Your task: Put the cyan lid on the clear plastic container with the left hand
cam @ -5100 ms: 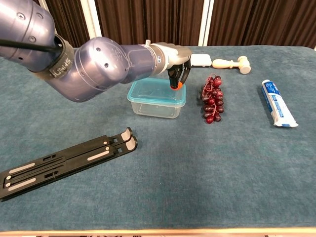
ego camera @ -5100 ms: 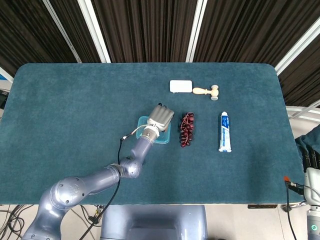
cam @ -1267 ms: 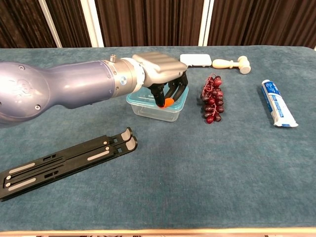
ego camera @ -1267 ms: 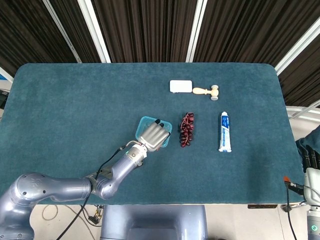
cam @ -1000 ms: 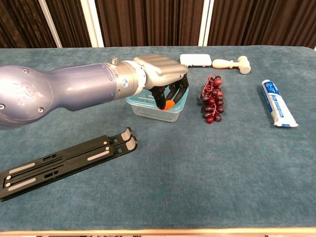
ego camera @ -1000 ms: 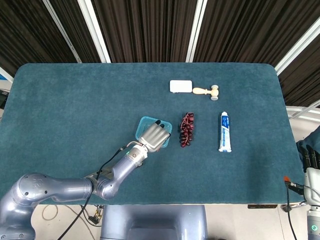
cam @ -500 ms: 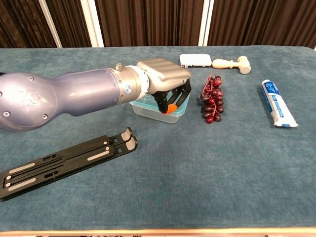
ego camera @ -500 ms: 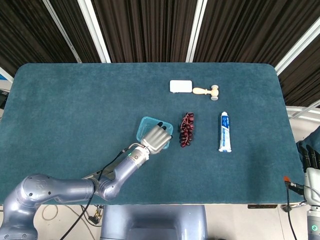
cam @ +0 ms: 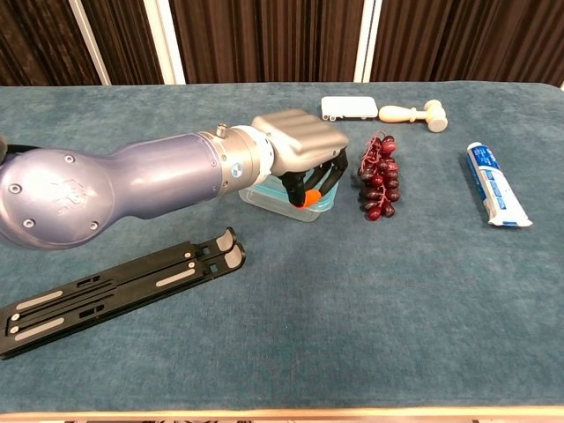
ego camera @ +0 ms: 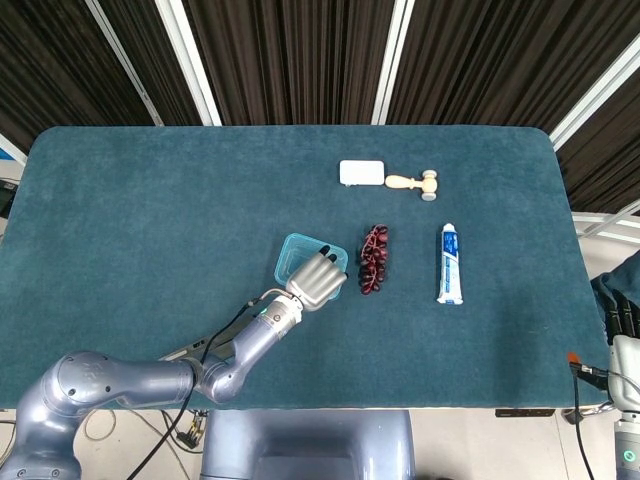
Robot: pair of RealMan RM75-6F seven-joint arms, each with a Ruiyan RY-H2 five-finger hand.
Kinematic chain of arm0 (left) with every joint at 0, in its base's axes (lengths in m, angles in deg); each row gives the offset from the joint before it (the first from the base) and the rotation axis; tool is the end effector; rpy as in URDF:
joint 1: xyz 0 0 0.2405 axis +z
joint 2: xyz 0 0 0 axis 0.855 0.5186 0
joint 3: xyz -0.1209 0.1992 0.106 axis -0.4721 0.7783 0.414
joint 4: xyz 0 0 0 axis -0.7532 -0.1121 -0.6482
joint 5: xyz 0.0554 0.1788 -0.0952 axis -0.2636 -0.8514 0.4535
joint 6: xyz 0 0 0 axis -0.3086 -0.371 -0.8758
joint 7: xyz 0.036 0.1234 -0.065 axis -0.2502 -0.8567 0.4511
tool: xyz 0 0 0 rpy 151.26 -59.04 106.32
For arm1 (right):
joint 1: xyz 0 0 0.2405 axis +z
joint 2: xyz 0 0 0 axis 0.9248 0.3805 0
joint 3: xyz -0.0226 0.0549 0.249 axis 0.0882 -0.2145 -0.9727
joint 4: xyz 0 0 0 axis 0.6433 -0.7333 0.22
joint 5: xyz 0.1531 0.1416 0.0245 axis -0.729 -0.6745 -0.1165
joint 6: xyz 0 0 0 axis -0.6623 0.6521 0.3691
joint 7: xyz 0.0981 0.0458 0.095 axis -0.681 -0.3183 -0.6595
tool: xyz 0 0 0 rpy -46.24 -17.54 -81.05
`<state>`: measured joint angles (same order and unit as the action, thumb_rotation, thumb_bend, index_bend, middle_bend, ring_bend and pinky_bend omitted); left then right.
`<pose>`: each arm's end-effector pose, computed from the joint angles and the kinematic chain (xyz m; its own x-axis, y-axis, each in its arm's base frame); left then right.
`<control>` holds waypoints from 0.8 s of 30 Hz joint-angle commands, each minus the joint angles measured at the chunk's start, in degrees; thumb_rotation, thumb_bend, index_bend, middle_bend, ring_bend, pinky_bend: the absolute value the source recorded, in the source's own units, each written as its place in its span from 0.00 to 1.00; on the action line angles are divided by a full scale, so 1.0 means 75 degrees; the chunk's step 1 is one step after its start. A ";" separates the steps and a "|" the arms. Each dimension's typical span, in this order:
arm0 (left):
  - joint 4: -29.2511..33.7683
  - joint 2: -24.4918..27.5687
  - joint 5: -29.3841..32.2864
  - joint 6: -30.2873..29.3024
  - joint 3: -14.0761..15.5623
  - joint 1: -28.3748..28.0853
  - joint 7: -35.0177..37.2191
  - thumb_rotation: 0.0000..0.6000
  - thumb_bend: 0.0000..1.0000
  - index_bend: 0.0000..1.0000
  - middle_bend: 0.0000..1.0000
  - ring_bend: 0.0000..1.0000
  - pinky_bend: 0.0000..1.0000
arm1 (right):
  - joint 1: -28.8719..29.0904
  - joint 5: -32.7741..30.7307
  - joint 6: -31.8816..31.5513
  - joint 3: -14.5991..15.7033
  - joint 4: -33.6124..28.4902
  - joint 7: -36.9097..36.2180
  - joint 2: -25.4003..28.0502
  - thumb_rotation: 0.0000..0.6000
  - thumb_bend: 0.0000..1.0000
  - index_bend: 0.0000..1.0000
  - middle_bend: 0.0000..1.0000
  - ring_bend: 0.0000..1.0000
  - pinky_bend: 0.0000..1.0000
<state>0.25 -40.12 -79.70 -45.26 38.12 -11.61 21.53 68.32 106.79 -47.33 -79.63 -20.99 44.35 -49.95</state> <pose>-0.0132 0.3617 -0.1204 0.7692 0.1222 0.6272 0.5277 -0.6750 -0.5157 -0.3235 -0.1708 0.1749 0.3823 0.0282 0.9236 -0.8912 0.2753 0.3605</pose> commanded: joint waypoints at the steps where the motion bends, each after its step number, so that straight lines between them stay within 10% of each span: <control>1: -0.0034 -0.0024 -0.0014 0.0013 0.0022 0.0015 -0.0024 1.00 0.53 0.67 0.56 0.30 0.21 | 0.0001 0.0006 -0.0003 0.0000 -0.0002 0.0001 0.0000 1.00 0.29 0.06 0.04 0.03 0.00; 15: -0.0108 -0.0016 -0.0166 -0.0058 0.0091 0.0173 -0.0104 1.00 0.53 0.67 0.56 0.30 0.21 | 0.0001 0.0033 -0.0024 0.0002 0.0004 -0.0003 -0.0006 1.00 0.29 0.06 0.04 0.03 0.00; 24: 0.0873 0.0693 -0.0576 -0.0841 -0.0518 0.0284 0.0125 1.00 0.51 0.56 0.48 0.28 0.21 | 0.0001 0.0064 -0.0032 0.0014 0.0040 -0.0003 -0.0019 1.00 0.29 0.06 0.04 0.03 0.00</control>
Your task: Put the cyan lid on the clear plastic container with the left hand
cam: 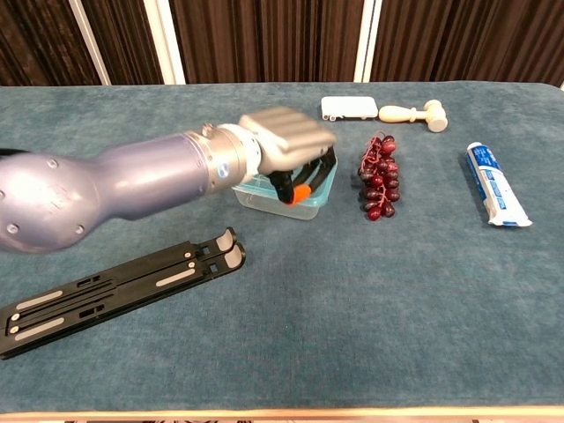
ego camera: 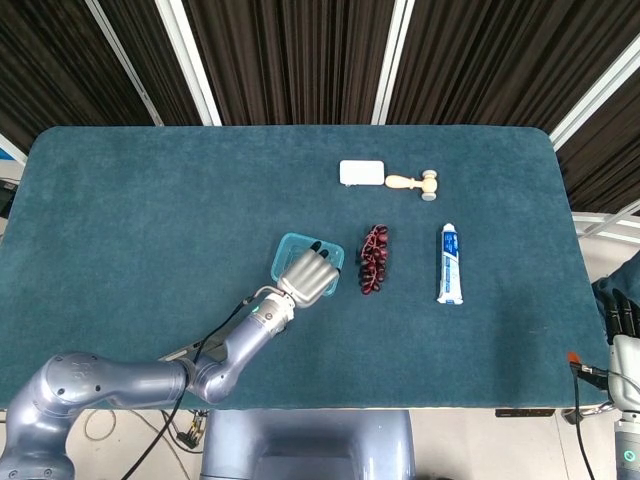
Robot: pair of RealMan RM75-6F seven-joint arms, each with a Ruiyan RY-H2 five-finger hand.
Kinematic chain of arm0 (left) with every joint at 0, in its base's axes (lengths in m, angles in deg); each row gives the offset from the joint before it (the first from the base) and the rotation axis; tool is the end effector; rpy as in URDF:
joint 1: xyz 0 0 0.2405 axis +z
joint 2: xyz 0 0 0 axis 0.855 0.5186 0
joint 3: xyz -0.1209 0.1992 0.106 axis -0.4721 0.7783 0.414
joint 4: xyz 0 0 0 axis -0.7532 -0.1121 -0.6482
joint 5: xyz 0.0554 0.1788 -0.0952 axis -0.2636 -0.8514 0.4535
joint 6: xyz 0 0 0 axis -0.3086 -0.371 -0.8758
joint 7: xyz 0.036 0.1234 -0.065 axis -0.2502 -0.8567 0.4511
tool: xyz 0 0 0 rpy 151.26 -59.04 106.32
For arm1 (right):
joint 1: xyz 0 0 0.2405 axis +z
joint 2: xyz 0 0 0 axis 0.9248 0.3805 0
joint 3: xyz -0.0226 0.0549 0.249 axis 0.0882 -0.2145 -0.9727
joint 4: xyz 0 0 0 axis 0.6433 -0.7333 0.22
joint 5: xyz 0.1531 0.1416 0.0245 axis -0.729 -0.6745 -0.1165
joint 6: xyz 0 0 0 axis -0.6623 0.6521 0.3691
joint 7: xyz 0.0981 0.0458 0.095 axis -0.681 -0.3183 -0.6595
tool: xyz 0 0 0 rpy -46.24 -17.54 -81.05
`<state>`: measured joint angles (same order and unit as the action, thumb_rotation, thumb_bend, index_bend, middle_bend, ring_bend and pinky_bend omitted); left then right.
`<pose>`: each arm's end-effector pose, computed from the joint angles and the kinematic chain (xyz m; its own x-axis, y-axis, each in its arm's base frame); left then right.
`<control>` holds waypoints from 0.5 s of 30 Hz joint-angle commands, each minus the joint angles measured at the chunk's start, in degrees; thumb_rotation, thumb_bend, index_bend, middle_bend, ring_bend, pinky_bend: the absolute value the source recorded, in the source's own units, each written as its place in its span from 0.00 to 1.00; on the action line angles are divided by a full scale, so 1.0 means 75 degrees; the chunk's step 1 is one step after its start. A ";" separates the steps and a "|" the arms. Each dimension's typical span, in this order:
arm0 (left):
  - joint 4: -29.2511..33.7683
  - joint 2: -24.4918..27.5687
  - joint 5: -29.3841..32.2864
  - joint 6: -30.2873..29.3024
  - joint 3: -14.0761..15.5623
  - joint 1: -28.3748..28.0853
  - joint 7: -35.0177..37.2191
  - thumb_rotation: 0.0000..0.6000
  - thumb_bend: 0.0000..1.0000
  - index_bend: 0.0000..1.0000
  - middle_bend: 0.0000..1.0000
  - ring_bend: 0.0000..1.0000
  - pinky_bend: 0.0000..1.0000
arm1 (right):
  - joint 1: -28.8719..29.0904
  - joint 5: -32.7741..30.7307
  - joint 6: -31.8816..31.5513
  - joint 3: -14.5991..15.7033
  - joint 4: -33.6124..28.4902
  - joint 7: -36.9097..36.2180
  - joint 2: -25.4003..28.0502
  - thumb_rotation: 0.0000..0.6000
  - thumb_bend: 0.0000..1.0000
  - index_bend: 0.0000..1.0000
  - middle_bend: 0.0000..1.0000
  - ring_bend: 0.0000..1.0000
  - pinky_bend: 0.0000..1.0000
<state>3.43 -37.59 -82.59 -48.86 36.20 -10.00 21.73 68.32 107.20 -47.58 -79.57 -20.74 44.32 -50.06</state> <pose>-0.0074 0.3669 -0.0987 0.7317 0.0691 0.6782 0.5478 -0.6516 -0.5247 -0.3232 -0.1708 0.1749 0.3858 0.0322 0.9220 -0.8916 0.2697 0.3637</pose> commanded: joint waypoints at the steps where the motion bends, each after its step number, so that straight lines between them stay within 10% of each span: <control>1: 0.0646 0.0517 -0.0251 -0.0536 -0.0340 0.0115 0.0092 1.00 0.50 0.53 0.46 0.27 0.21 | 0.0001 0.0017 0.0000 0.0010 0.0015 0.0002 -0.0007 1.00 0.29 0.06 0.04 0.03 0.00; 7: 0.2043 0.1549 -0.0052 -0.1729 -0.0490 0.0622 -0.0552 1.00 0.35 0.22 0.19 0.09 0.15 | 0.0003 0.0062 -0.0033 0.0018 0.0047 0.0051 -0.0026 1.00 0.29 0.06 0.04 0.03 0.00; 15: 0.4339 0.3510 -0.0930 -0.3819 0.0322 0.2550 0.0140 1.00 0.28 0.15 0.09 0.02 0.13 | 0.0017 0.0129 -0.0066 0.0040 0.0137 0.0173 -0.0068 1.00 0.29 0.06 0.04 0.02 0.00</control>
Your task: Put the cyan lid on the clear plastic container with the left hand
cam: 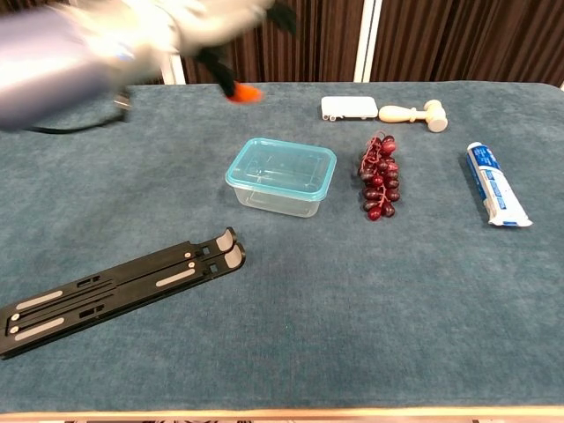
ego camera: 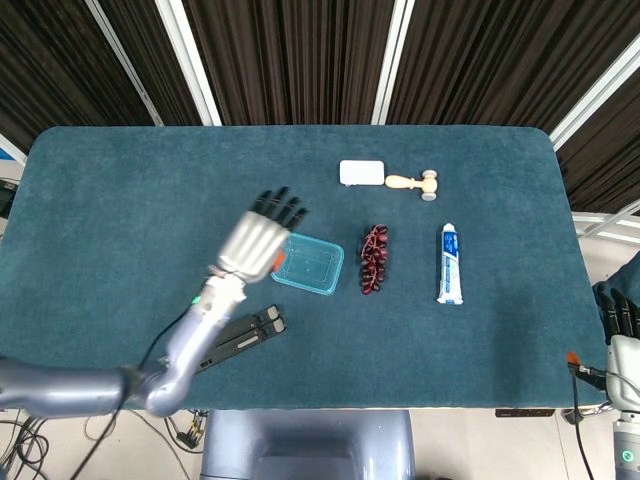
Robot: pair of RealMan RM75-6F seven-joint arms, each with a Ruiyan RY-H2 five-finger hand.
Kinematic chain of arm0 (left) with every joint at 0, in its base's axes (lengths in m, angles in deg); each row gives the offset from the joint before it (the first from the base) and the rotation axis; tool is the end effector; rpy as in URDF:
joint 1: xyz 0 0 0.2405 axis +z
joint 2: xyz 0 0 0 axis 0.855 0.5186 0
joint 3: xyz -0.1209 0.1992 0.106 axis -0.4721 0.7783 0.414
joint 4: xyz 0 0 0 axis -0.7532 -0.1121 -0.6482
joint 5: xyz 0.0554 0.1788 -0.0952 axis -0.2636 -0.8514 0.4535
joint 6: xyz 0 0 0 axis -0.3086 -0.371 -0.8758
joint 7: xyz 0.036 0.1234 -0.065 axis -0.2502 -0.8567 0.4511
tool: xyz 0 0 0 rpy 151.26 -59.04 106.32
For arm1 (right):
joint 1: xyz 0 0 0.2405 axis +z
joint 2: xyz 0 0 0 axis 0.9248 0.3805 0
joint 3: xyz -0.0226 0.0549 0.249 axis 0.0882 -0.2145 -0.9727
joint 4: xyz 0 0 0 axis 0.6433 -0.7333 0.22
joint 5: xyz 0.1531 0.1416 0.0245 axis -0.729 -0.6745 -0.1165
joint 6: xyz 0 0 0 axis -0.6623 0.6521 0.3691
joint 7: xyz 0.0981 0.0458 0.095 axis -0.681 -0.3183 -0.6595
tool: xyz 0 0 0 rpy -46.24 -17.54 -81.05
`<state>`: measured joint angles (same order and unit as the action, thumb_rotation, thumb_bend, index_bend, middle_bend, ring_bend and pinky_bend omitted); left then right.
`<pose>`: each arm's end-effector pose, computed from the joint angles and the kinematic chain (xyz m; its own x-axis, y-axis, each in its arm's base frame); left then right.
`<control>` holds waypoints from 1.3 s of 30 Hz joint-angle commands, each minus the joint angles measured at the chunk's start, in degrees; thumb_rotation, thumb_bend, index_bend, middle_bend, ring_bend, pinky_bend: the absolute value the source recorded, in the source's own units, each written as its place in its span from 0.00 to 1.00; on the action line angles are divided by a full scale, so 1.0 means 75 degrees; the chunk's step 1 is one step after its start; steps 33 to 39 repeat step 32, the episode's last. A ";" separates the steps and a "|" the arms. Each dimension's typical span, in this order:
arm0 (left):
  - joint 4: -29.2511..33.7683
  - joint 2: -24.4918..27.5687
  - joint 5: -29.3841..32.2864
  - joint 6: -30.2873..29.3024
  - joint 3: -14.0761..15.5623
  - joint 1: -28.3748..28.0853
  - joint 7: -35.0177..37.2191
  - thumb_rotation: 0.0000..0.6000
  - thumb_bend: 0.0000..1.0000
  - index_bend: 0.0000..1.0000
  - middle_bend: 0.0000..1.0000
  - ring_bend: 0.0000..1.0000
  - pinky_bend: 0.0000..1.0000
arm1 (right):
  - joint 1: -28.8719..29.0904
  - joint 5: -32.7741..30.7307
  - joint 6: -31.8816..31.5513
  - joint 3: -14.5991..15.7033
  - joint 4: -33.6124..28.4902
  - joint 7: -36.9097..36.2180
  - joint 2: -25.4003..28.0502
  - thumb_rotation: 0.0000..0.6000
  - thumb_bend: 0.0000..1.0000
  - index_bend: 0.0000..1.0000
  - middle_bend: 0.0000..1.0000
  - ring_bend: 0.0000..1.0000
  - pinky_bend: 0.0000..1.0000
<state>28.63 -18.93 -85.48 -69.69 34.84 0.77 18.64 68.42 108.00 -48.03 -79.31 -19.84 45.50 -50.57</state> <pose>-0.0395 0.3561 0.0280 0.6033 -0.0821 0.7933 0.6880 -0.4496 -0.5697 -0.3236 -0.1709 0.1736 0.4134 0.0322 0.9100 -0.8828 0.2589 0.3919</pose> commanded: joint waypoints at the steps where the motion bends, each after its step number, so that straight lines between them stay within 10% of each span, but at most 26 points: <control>1: 0.1130 0.1273 -0.0693 -0.1225 0.0676 0.1418 0.0821 1.00 0.28 0.15 0.09 0.02 0.13 | 0.0008 0.0055 0.0000 0.0020 0.0024 0.0012 0.0006 1.00 0.29 0.06 0.04 0.02 0.00; 17: 0.0171 0.2681 -0.3094 -0.3133 0.2859 0.5050 0.4715 1.00 0.26 0.13 0.02 0.00 0.05 | 0.0113 0.1010 -0.0051 0.0297 0.0462 -0.0126 0.0119 1.00 0.29 0.06 0.04 0.00 0.00; 39: -0.0506 0.2609 -0.3551 -0.2953 0.2608 0.5795 0.5433 1.00 0.24 0.12 0.02 0.00 0.03 | 0.0201 0.1429 -0.0003 0.0449 0.0635 -0.0139 0.0149 1.00 0.29 0.06 0.04 0.00 0.00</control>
